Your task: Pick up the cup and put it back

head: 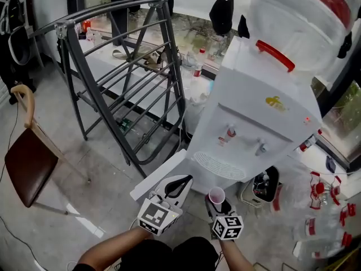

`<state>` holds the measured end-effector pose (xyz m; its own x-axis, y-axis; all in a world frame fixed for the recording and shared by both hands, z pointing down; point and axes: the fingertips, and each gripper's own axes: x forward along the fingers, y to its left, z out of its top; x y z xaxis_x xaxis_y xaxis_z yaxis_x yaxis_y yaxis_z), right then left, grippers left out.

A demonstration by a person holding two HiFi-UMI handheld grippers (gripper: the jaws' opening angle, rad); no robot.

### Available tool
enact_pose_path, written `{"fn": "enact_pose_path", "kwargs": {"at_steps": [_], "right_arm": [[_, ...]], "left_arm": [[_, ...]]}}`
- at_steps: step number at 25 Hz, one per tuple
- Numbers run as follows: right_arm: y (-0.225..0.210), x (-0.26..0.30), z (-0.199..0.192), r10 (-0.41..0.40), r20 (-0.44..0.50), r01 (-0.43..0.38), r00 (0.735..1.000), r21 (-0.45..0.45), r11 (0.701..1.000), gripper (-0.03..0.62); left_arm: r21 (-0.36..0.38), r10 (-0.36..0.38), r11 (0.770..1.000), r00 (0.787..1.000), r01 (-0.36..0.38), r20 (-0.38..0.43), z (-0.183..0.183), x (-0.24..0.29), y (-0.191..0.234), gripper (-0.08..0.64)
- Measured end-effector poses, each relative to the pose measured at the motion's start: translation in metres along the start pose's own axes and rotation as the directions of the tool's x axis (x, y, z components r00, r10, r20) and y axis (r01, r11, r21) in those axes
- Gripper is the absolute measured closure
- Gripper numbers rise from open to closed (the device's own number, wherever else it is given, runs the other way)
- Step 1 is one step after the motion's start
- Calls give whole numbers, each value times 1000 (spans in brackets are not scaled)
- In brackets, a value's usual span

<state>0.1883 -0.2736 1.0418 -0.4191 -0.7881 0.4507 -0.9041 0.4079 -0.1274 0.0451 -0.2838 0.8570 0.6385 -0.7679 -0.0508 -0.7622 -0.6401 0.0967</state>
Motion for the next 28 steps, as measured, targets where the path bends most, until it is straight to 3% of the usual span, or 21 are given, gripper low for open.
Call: {"fn": "enact_pose_path", "kwargs": {"at_steps": [9,18,28], "right_arm": [[26,-63,80,72,117,-66,991,-55,996,353],[2,-57,155,33,210,-12,977,-103,995,348],[-15,-21,173,8,188,13,982,-106,994,348]], "left_arm": [[6,-14,1000,1000,14,9,28,4,-12,554],[17,-32,999,999,31,15,37,10,-19,554],[10,-42,999,999,42,9,36,16,-24,554]]}}
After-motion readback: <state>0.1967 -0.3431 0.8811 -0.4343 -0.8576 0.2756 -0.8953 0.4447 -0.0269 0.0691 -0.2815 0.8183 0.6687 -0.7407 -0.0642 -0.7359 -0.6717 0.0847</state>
